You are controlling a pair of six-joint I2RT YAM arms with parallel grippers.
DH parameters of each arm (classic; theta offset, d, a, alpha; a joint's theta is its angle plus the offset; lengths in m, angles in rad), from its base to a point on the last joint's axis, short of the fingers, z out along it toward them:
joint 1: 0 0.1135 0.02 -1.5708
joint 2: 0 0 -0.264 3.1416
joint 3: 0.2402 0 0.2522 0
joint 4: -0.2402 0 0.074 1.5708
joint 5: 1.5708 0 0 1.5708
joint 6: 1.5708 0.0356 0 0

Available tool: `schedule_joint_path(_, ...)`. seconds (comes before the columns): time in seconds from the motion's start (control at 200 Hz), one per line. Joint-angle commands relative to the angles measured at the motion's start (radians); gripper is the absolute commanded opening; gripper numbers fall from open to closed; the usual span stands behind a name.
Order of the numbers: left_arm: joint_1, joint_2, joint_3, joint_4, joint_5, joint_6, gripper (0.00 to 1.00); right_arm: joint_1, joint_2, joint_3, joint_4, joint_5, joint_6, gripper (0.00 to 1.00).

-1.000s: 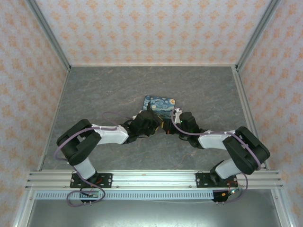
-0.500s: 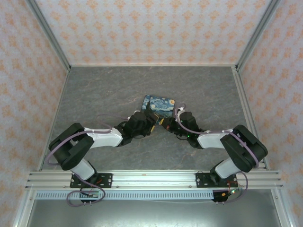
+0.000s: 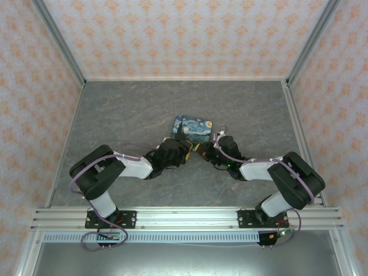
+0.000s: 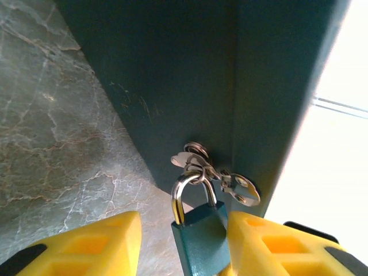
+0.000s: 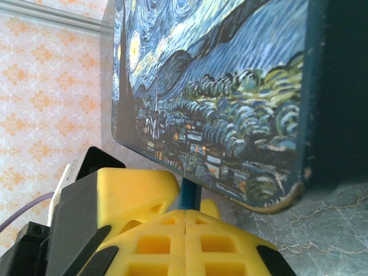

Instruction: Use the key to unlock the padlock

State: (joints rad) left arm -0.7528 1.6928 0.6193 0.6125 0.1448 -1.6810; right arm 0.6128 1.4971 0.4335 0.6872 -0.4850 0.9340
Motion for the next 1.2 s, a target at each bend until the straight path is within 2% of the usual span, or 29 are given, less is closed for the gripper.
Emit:
schedule_joint_path(0.0,-0.011,0.030,0.003,0.054,-0.043,-0.033,0.41,0.008,-0.023,-0.007,0.020,0.014,0.024,0.00)
schedule_joint_path(0.36,-0.025,0.060,0.007,0.093,-0.074,-0.068,0.25,0.028,-0.026,-0.009,0.030,0.026,0.053,0.00)
schedule_joint_path(0.52,-0.024,0.042,0.003,0.074,-0.088,-0.059,0.12,0.028,-0.053,-0.011,-0.015,0.048,0.011,0.00)
schedule_joint_path(0.576,-0.024,0.030,0.002,0.051,-0.094,-0.052,0.07,0.028,-0.081,-0.001,-0.088,0.059,-0.043,0.05)
schedule_joint_path(0.661,-0.024,0.002,0.002,0.009,-0.100,-0.026,0.01,0.028,-0.144,0.013,-0.221,0.103,-0.146,0.23)
schedule_joint_path(0.841,-0.016,-0.063,0.015,-0.099,-0.105,0.033,0.00,0.025,-0.333,0.036,-0.475,0.227,-0.424,0.48)
schedule_joint_path(0.966,-0.008,-0.102,0.032,-0.164,-0.095,0.063,0.00,0.025,-0.473,0.044,-0.543,0.277,-0.640,0.60)
schedule_joint_path(1.071,-0.003,-0.125,0.058,-0.217,-0.081,0.087,0.00,0.026,-0.574,0.028,-0.512,0.254,-0.829,0.63)
schedule_joint_path(1.136,-0.003,-0.132,0.069,-0.230,-0.072,0.095,0.00,0.028,-0.628,0.008,-0.484,0.225,-0.959,0.69)
schedule_joint_path(1.196,-0.002,-0.132,0.071,-0.226,-0.065,0.094,0.00,0.031,-0.675,-0.007,-0.485,0.202,-1.079,0.71)
